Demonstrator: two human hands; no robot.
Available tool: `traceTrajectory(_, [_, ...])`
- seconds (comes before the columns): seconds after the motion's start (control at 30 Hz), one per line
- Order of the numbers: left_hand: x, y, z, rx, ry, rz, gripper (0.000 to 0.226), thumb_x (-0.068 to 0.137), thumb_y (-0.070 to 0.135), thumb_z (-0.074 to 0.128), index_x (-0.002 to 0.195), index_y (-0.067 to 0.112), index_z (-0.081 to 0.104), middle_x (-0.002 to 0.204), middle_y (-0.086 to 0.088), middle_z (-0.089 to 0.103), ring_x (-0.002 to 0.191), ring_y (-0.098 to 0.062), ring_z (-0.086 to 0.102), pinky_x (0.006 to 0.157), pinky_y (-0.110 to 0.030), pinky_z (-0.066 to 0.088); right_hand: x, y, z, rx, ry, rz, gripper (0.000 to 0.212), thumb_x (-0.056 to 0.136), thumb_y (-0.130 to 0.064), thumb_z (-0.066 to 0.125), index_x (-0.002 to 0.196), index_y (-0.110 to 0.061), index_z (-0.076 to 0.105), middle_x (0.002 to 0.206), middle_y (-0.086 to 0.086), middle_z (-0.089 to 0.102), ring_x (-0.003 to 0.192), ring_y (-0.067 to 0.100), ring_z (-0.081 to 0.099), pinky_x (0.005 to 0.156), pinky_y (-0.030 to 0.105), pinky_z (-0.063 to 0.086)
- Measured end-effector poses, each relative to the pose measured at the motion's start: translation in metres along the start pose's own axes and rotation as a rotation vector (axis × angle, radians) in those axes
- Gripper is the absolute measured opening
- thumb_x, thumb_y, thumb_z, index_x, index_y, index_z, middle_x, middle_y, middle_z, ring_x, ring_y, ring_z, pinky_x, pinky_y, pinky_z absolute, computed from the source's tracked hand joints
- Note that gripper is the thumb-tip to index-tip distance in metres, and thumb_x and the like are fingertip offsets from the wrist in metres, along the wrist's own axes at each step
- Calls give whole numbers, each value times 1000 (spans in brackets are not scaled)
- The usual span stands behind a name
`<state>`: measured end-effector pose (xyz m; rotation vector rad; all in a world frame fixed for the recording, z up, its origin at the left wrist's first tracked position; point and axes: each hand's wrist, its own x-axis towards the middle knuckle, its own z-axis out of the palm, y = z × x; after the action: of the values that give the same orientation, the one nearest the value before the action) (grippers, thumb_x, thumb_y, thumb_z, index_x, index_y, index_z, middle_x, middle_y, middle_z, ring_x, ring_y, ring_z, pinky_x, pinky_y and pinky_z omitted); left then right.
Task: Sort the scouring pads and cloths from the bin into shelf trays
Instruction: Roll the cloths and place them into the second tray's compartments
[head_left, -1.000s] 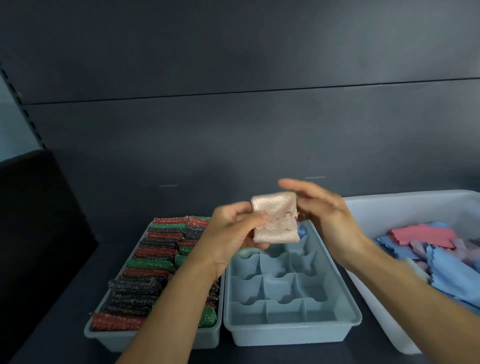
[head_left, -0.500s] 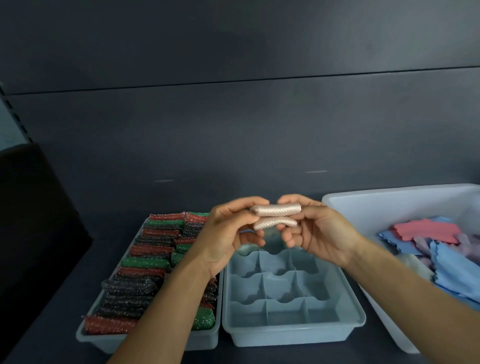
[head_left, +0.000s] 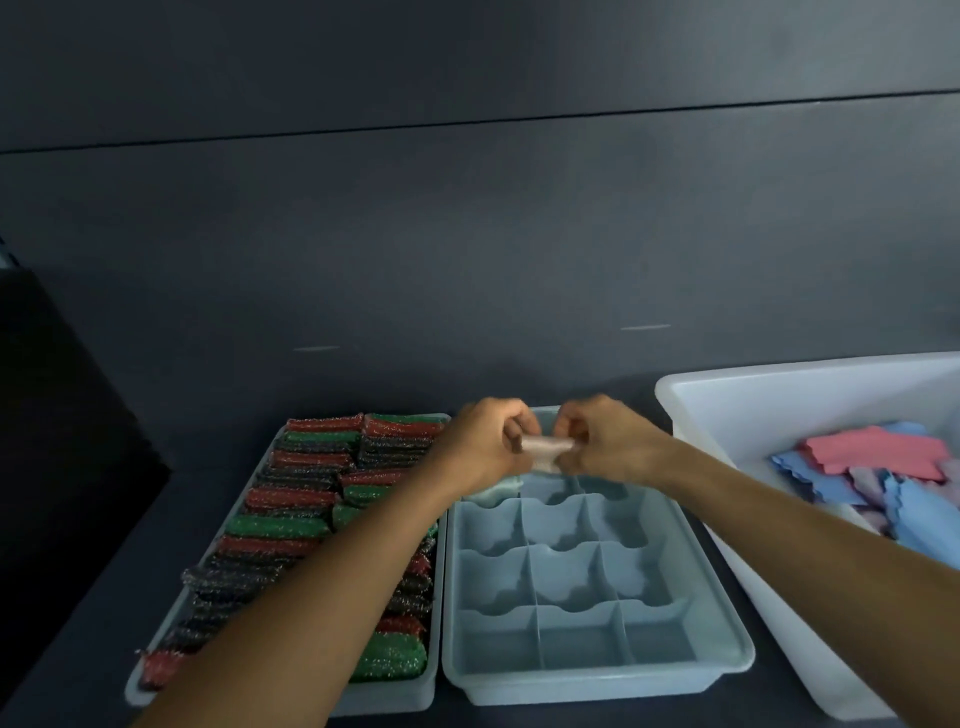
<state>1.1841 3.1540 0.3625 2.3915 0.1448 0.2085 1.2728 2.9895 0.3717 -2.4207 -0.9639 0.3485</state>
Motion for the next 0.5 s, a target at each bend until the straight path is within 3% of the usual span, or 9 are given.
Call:
traceTrajectory(0.1, [5, -5, 11, 190, -44, 6, 27, 71, 10, 76, 92, 26, 69, 76, 13, 66, 72, -12, 62, 74, -37, 56, 6, 2, 12, -221, -53, 11, 16, 77, -28, 68, 89, -29, 58, 85, -11, 58, 78, 14, 53, 70, 27, 42])
traceTrajectory(0.2, [5, -13, 5, 412, -124, -14, 26, 81, 14, 71, 105, 25, 69, 96, 9, 72, 91, -13, 66, 81, -29, 52, 10, 6, 19, -393, -49, -9, 15, 81, -32, 66, 91, -32, 55, 94, -6, 58, 84, 18, 52, 72, 28, 37])
traceTrajectory(0.33, [6, -16, -1, 690, -270, 22, 26, 77, 18, 69, 103, 26, 70, 102, 4, 71, 97, -22, 65, 82, -28, 47, 17, 2, 29, -473, -50, -9, 19, 76, -37, 69, 90, -33, 57, 96, -4, 60, 92, 22, 59, 73, 28, 37])
traceTrajectory(0.5, [7, -20, 7, 869, -348, 106, 21, 84, 23, 65, 104, 23, 65, 105, -4, 66, 99, -28, 60, 91, -34, 40, 26, 4, 39, -471, -99, 51, 20, 76, -36, 71, 94, -32, 66, 93, -6, 62, 81, 18, 54, 73, 28, 40])
